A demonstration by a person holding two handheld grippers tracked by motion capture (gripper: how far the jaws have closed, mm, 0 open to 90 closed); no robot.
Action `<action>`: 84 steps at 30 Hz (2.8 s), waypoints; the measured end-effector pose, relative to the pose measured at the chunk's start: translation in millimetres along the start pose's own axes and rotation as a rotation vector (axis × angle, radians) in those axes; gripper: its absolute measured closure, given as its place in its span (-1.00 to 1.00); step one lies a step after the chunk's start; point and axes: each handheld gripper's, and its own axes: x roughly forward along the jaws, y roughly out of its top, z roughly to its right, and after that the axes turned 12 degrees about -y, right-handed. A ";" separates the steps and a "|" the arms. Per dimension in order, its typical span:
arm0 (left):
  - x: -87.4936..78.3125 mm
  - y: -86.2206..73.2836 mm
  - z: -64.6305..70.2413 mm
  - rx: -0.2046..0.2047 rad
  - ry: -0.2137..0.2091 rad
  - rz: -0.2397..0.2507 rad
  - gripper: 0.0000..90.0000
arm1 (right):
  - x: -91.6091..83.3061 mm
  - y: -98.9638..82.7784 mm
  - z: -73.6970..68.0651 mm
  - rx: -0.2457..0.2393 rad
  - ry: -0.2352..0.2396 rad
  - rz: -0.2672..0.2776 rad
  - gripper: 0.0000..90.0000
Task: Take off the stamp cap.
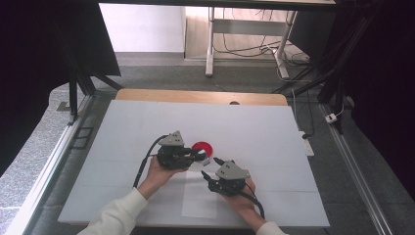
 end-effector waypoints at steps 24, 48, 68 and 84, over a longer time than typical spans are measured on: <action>0.6 -0.2 0.3 0.004 0.001 0.003 0.67 | 6.7 6.7 -5.0 0.005 -0.017 0.001 0.27; 0.6 -0.8 0.2 0.006 0.006 0.000 0.67 | 10.3 7.5 -6.4 0.005 -0.047 -0.020 0.42; 1.1 -1.6 -0.3 0.001 0.014 0.003 0.67 | 10.7 7.0 -7.7 -0.006 -0.063 -0.021 0.43; 1.1 -2.7 -0.1 0.006 0.011 0.011 0.67 | 9.4 6.7 -9.0 -0.036 -0.084 -0.018 0.44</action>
